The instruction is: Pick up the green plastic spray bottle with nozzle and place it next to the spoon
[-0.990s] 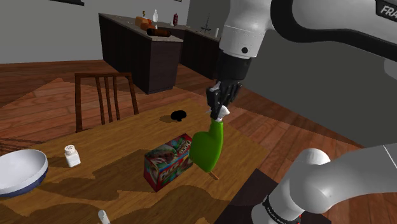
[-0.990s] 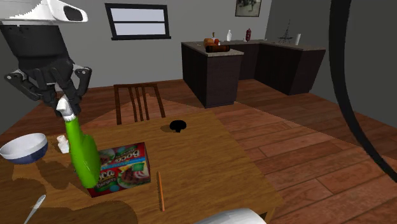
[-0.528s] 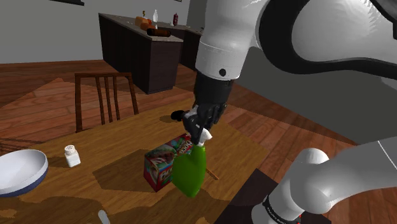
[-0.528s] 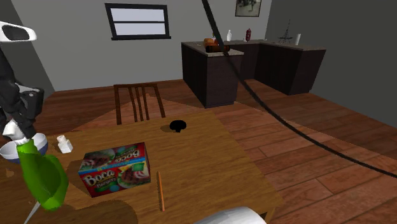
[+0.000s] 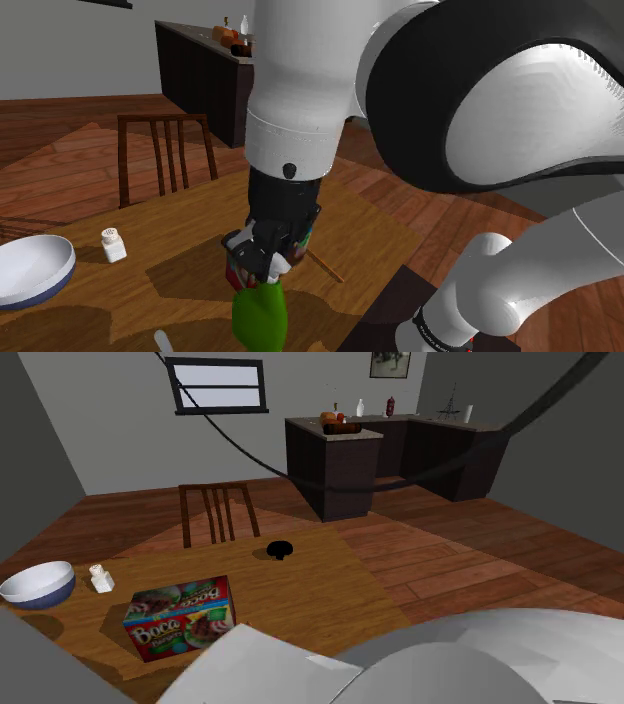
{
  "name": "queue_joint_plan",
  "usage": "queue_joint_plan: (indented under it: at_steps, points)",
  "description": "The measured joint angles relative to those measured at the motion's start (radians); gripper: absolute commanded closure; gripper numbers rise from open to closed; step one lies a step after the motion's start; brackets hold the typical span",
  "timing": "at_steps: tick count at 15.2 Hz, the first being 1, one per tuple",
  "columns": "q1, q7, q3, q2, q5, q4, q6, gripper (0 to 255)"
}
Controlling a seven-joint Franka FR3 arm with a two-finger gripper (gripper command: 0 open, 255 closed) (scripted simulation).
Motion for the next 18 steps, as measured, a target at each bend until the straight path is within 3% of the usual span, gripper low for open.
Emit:
queue_joint_plan:
  at_steps: [5, 9, 11, 15, 18]
  points:
    - [-0.014, 0.168, 0.158, 0.174, -0.088, 0.099, 0.063, 255]
    - [0.008, 0.343, 0.276, 0.373, -0.241, 0.195, 0.099, 255]
    - [0.065, 0.455, 0.309, 0.508, -0.357, 0.268, 0.098, 255]
    - [0.225, 0.600, 0.285, 0.705, -0.524, 0.396, 0.082, 255]
    - [0.284, 0.638, 0.262, 0.769, -0.574, 0.434, 0.085, 255]
